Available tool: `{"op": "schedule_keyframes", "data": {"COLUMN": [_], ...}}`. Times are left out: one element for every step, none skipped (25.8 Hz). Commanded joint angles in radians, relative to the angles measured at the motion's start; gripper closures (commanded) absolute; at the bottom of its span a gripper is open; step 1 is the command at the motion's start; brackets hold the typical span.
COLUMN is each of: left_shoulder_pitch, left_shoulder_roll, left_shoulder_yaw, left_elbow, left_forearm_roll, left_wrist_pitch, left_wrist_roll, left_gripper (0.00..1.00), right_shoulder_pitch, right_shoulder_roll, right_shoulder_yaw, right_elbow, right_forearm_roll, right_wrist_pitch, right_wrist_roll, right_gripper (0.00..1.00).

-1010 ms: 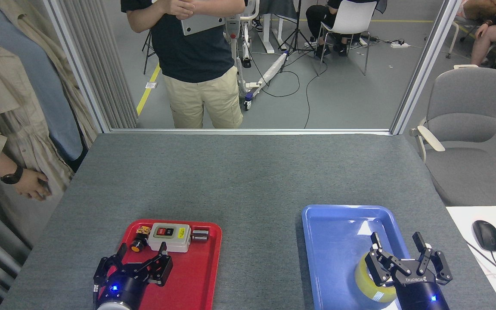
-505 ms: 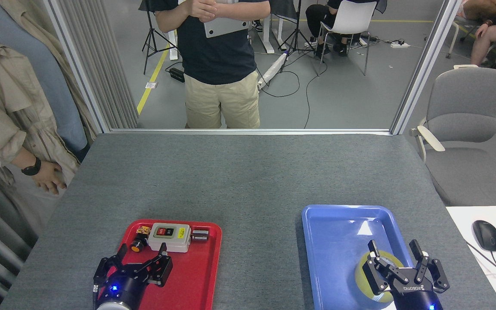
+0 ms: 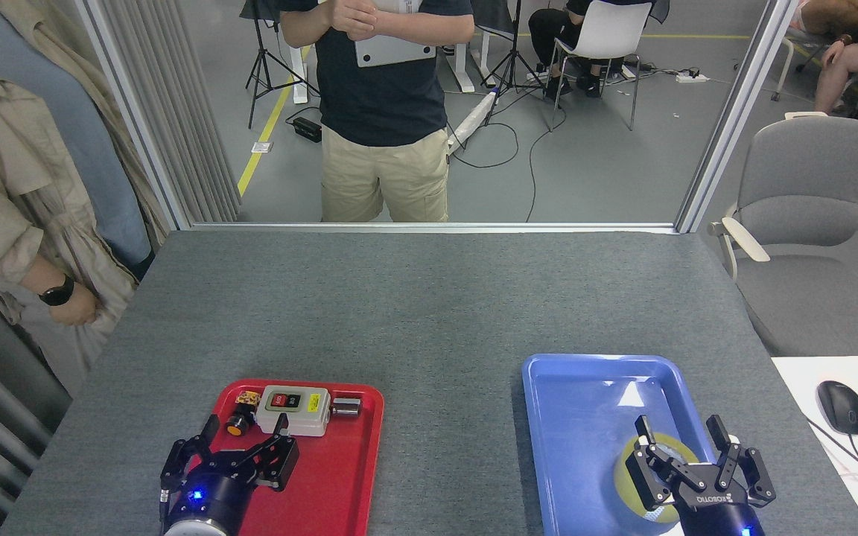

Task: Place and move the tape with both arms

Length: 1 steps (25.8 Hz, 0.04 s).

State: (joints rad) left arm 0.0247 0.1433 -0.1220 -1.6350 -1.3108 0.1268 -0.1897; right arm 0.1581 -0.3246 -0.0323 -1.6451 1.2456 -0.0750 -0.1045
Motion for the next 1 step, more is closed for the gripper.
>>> {"op": "schedule_keyframes", "data": {"left_shoulder_pitch": [-0.002], "left_shoulder_roll": [-0.001], "left_shoulder_yaw": [0.001], "left_elbow": [-0.008], "left_forearm_roll": [-0.001], "left_wrist_pitch": [-0.001], "left_wrist_roll": [0.038], "left_gripper": [0.0], "right_shoulder_pitch": [0.0], "right_shoulder_roll": [-0.001], "right_shoulder_yaw": [0.0], "right_elbow": [-0.001], "right_forearm_roll": [0.0], "right_wrist_pitch": [0.0], "right_wrist_roll": [-0.006], "right_gripper": [0.01]}}
